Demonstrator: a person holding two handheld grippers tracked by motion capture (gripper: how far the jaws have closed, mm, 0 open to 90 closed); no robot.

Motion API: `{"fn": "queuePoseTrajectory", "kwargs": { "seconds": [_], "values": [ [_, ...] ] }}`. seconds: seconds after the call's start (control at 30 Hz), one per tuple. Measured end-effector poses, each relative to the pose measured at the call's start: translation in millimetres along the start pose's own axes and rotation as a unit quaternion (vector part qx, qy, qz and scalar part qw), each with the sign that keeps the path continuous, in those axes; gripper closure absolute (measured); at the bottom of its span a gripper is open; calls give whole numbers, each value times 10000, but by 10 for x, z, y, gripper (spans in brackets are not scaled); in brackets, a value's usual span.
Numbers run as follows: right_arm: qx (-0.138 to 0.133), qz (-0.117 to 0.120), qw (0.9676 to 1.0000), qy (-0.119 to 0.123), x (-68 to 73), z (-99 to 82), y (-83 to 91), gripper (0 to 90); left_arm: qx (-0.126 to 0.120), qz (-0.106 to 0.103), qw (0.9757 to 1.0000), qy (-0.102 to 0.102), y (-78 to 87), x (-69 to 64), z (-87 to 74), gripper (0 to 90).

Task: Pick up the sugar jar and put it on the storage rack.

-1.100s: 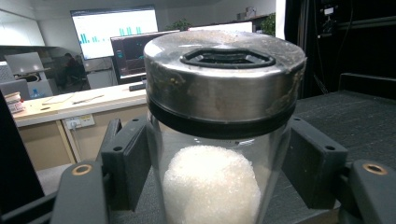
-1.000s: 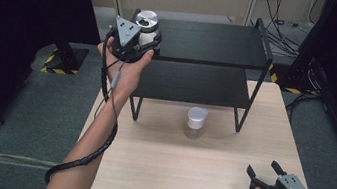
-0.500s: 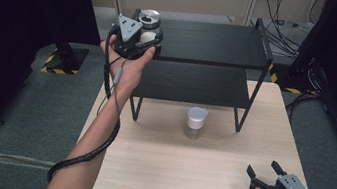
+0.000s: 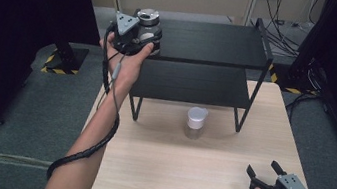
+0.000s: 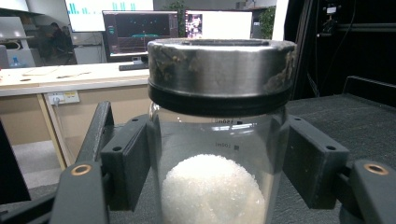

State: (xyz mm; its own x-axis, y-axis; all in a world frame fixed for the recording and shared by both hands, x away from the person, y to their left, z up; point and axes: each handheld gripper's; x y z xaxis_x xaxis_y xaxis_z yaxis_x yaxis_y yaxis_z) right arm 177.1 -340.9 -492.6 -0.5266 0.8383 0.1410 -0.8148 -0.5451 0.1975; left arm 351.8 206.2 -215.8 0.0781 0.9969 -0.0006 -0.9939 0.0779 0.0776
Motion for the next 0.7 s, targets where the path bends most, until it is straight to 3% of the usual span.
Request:
{"fn": "queuePoseTrajectory", "kwargs": {
  "seconds": [0.13,0.33,0.7],
  "values": [
    [-6,0,10000,-13,-3,-1,2,80,-105,46,9999,-38,1,-17,-34,288],
    [-21,4,10000,-15,-8,-6,5,80,-293,229,9992,-145,30,-90,-77,141],
    [-18,2,10000,-17,-7,-5,4,80,-445,338,9982,-206,207,-113,-98,117]
  ]
}}
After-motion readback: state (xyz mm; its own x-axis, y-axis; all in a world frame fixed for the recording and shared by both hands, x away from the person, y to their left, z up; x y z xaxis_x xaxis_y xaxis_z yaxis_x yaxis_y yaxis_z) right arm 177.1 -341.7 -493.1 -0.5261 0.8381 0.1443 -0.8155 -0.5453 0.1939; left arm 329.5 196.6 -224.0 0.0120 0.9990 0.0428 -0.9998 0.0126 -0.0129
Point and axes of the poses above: each handheld gripper's, and its own axes: y roughly backward along the jaws, z roughly out of its top, x roughly to its left, and after that the axes turned 13 degrees about z, right-handed
